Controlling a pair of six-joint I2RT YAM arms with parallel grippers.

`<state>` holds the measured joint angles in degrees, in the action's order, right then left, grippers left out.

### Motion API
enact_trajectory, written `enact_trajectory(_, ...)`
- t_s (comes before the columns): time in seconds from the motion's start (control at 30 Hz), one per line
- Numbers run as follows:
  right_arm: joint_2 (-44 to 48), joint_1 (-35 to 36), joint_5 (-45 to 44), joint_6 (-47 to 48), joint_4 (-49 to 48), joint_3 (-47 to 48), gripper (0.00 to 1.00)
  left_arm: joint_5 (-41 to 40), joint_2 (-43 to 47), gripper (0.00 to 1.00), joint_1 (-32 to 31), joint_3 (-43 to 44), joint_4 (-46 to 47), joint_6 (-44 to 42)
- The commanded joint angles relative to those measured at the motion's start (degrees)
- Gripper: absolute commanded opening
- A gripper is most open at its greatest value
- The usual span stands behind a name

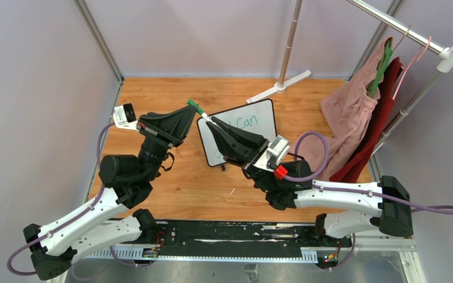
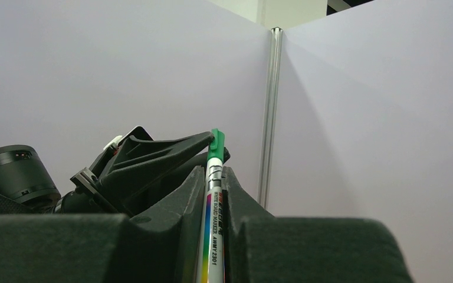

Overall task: Write a sentence on the whiteboard
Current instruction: Close the whiteboard marker at the center of the board.

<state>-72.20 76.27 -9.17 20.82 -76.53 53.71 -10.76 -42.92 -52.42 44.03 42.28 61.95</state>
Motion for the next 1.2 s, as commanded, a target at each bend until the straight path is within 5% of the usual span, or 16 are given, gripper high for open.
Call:
enact_trajectory(0.0, 0.9, 0.7, 0.9, -0.2, -1.3, -0.2, 0.0, 3.0, -0.2, 0.23, -1.1, 0.1, -4.9, -2.2)
enact_trajectory(0.5, 1.7, 0.8, 0.8, -0.4, -1.4, -1.0, 0.0, 2.6, 0.4, 0.34, -1.1, 0.7, -4.9, -3.7)
enact_trajectory(0.83, 2.8, 0.8, 1.2, -1.3, -0.6, -1.4, 0.0, 0.3, 1.8, 0.84, -1.1, 1.5, -6.4, -6.4)
enact_trajectory(1.17, 5.9, 0.8, 4.5, -3.5, 4.6, -3.1, 0.0, -3.6, 3.8, 0.79, -1.1, 4.0, -8.5, -11.5)
